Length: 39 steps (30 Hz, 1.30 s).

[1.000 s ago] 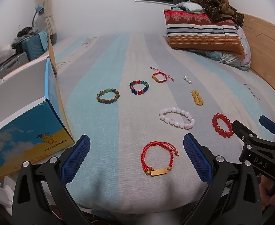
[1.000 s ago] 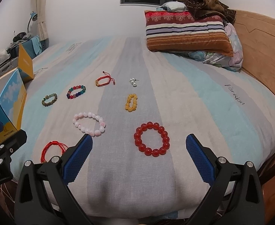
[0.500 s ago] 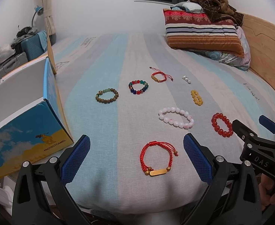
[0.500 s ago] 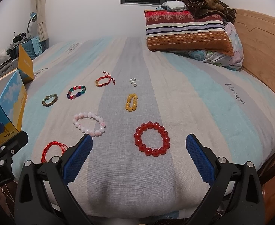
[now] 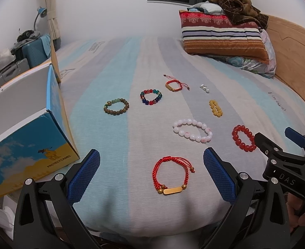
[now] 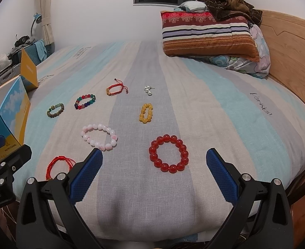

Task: Organize jewelry

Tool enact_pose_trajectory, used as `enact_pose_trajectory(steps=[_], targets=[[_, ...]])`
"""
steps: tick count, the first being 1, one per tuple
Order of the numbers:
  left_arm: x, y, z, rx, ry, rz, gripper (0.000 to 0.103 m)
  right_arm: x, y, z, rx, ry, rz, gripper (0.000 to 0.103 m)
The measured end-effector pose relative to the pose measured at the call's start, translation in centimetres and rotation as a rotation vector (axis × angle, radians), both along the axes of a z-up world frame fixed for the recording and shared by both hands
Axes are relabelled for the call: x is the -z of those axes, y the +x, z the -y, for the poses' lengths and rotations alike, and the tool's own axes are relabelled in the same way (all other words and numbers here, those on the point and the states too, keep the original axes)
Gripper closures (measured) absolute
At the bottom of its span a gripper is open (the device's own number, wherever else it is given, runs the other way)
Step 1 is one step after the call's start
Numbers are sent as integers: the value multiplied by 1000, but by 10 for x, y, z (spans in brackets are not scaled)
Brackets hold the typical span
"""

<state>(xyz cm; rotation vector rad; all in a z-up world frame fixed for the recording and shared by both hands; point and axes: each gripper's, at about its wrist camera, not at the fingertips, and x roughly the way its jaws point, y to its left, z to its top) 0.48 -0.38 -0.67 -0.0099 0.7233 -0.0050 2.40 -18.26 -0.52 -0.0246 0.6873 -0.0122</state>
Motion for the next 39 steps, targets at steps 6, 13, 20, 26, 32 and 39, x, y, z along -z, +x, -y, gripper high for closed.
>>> enact_pose_trajectory(steps=[6,13,20,26,32,39], targets=[[0,0,0,-7,1,-2,6,-1,-1,0,-1,0,1,7],[0,-1,0,-2,4,-1,6,-1,-1,-1,-4,-2,1,7],[-1,-2,0,-3,0,0,6,-1,-1,-1,-3,-1,2,7],[-2,-2,2,3,7,0,6,-1,-1,-2,-6,-5,5,7],[5,3,5,8,-1,-20,6,1,4,3,-4,-13,-3,7],[31,29,13,43,11,-87,6,28,41,34,39,27,-124,7]])
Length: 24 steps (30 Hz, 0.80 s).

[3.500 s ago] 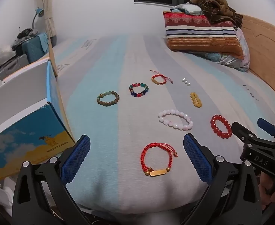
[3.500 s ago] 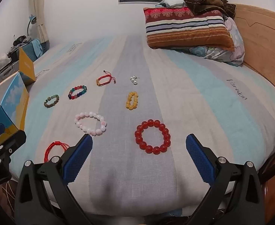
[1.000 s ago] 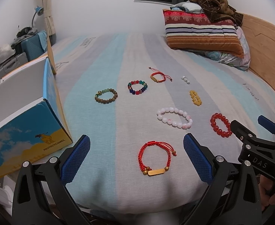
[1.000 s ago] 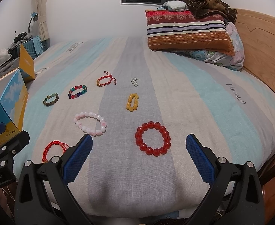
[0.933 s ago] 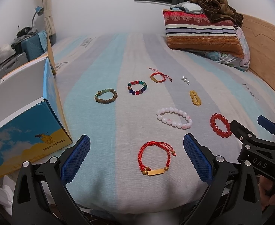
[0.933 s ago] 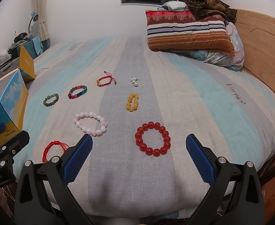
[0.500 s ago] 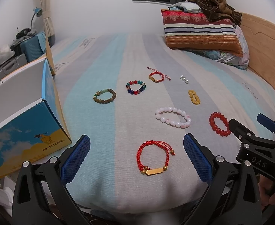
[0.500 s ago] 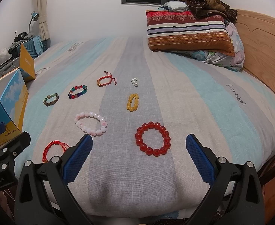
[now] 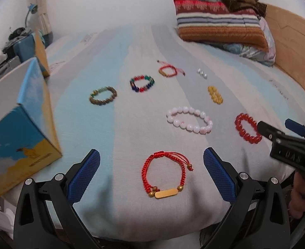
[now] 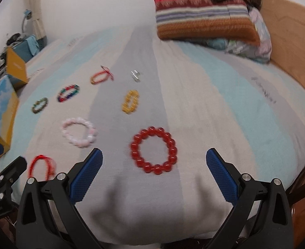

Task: Organize jewelry
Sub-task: 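Grasp the red cord gold-bar bracelet with left tool while right tool grasps red bead bracelet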

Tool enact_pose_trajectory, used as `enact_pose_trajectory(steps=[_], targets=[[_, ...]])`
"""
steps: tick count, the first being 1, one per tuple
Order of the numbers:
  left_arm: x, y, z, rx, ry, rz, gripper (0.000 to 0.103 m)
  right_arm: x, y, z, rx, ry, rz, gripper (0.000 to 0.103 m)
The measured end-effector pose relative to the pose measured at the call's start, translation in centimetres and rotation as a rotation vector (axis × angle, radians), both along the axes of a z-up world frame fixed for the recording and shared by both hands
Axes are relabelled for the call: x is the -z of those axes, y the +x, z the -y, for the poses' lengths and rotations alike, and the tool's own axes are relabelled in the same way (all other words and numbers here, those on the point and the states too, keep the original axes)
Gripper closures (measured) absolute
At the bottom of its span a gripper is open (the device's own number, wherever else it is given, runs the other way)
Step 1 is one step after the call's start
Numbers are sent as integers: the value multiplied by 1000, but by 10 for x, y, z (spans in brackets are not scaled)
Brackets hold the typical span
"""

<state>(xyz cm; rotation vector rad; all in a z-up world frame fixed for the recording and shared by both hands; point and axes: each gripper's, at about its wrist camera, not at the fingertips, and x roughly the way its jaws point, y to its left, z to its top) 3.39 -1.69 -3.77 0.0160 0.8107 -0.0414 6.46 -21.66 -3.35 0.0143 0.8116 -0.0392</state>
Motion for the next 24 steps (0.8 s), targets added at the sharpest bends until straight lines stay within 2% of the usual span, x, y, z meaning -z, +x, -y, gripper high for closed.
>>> enact_pose_trajectory(steps=[8,10,12,20,22,23,24], targets=[[35,27,10,33,3,-86,6,34,35,10,11,16,-116,9],[44,32,10,32,2,-109,6,41,42,8,-4,22,-157,21],[50,35,12,40,13,-123,13,48,47,6,-17,37,-199,26],[47,32,3,35,3,-133,44,48,50,-1,-20,7,-220,50],[46,32,-1,21,4,-136,54,47,49,0,-16,-2,-218,63],[45,32,-3,15,2,-137,62,47,48,0,-10,-4,-216,67],[45,32,-4,9,4,-135,74,46,48,2,-4,-1,-212,77]])
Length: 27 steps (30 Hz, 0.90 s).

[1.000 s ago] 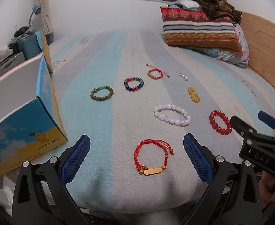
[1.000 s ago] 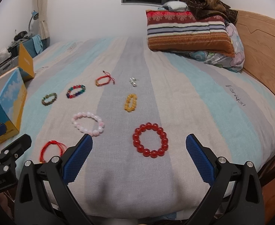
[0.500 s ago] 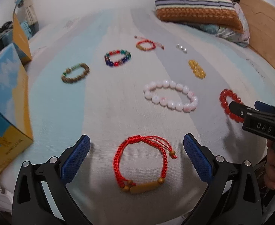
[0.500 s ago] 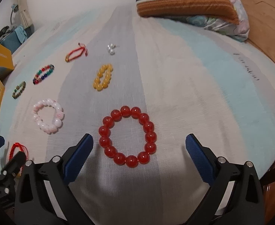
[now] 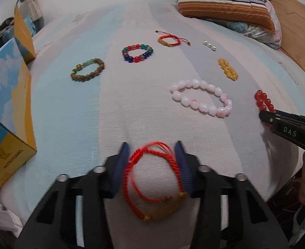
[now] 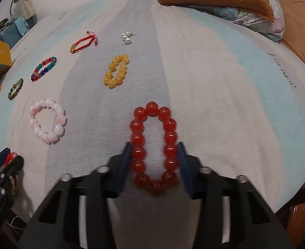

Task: Organize jewelry
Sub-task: 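Grasp the red cord gold-bar bracelet with left tool while right tool grasps red bead bracelet, then carry both held bracelets over to the white cardboard box with both tools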

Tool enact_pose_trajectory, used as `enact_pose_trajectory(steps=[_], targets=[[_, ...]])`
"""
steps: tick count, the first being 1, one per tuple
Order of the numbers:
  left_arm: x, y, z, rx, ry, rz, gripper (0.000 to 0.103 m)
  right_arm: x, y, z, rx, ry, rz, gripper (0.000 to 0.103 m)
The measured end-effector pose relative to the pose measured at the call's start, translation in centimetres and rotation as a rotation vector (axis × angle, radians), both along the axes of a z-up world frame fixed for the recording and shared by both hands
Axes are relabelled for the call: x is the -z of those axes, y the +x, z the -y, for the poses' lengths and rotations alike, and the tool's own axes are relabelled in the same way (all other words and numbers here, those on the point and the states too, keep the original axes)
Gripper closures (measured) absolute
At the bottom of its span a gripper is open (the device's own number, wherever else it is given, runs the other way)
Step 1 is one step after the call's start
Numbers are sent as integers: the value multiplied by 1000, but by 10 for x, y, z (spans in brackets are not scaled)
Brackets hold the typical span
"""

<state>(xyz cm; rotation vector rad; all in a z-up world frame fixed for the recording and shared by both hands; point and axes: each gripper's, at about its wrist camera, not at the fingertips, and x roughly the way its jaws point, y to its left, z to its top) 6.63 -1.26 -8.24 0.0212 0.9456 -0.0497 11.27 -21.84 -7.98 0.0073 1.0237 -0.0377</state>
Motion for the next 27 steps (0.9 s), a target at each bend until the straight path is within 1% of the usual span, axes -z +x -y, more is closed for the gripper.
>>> enact_pose_trajectory(steps=[1,2,3,4,5,14,27], targets=[[-2,-1,-1,1,-5,7,82,-1,0,2,8,10,6,76],[-4,-1,-3,0,-14,14,92,-1,0,5,11,27,9,76],[-6,-2,-3,0,-18,22,95,-2,-1,8,15,48,15,77],[-6,-2,-3,2,-17,25,96,-4,-2,10,18,62,23,85],[-6,-3,-2,5,-14,26,97,-6,-2,11,19,65,33,90],[-14,-2,-5,7,-34,25,97,-17,-8,13,3,92,69,90],[-35,-4,-11,-9,-25,39,97,-45,-17,12,6,96,124,90]])
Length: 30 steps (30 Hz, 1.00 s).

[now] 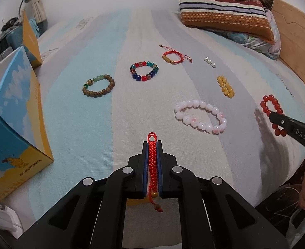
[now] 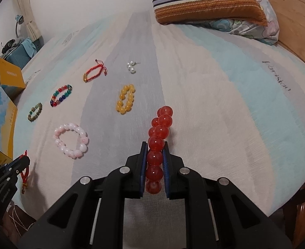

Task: Organize jewelry
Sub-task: 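Carry both held bracelets over to the white cardboard box with both tools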

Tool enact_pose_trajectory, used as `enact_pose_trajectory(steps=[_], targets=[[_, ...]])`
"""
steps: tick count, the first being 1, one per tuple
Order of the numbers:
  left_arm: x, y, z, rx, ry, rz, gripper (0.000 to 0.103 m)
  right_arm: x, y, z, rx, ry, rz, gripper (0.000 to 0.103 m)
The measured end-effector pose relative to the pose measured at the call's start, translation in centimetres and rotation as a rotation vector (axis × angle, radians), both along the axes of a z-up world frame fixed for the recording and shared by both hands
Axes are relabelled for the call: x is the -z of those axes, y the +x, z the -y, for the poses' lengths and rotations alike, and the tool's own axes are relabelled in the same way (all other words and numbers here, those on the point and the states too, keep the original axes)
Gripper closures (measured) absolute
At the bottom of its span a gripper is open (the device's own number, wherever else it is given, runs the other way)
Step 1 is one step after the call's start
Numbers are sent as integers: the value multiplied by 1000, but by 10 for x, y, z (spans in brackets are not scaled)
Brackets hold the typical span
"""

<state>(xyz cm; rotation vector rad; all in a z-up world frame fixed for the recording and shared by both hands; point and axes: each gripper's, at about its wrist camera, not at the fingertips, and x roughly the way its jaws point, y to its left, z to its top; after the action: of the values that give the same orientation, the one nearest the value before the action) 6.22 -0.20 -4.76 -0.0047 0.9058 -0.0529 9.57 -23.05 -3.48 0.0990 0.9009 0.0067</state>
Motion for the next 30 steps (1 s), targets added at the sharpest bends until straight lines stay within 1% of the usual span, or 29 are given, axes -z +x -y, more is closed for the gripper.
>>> enact_pose_trajectory(steps=[8,17,21,30], targets=[[-19,-1,-9,-17,2,24,97,-20,-3,-8,-2,-39,30,90],[-55,8,-24,-37,2,74,97,-49,3,-27,-25,-54,66,90],[-73,12,-32,-55,17,102,97,-61,10,-41,-45,-59,83,90],[-105,18,-66,-104,13,131,97,-89,23,-84,-106,-70,114,90]])
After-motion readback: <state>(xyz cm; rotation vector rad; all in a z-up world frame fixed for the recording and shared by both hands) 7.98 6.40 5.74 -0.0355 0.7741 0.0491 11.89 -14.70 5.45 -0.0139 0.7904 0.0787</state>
